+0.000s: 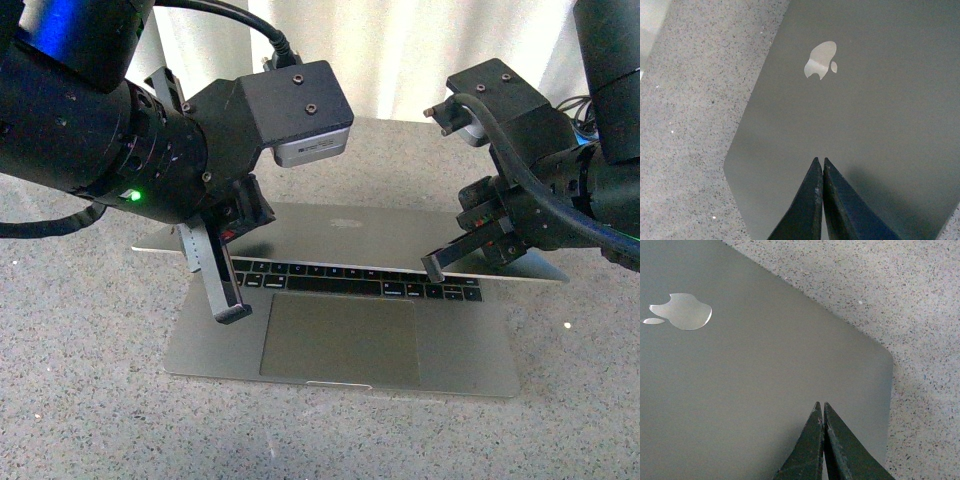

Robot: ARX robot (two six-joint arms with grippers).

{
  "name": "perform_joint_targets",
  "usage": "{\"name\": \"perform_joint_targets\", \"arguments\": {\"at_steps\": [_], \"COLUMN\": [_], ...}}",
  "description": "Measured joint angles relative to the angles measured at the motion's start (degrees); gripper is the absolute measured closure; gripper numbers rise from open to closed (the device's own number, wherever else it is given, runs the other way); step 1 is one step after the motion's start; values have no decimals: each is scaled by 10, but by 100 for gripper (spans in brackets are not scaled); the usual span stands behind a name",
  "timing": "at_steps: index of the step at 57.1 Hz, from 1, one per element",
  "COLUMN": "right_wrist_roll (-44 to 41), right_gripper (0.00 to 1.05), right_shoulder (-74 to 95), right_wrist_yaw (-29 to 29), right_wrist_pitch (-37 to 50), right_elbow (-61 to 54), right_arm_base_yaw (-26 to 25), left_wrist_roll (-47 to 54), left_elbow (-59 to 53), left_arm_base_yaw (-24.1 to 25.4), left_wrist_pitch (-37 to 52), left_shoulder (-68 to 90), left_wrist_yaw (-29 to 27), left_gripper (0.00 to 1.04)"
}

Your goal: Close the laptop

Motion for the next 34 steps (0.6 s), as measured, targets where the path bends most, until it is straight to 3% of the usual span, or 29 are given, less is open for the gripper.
{"name": "perform_joint_targets", "arguments": {"at_steps": [34], "right_wrist_roll": [5], "right_gripper": [104], "right_shoulder": [0], "right_wrist_yaw": [-3], "right_wrist_pitch": [11], "right_elbow": [-25], "right_arm_base_yaw": [-8], "left_wrist_roll": [-23], "left_elbow": [-34], "left_arm_base_yaw": [-7], "left_wrist_pitch": [46], "left_shoulder": [38], "left_wrist_yaw": [6], "left_gripper": [101]}}
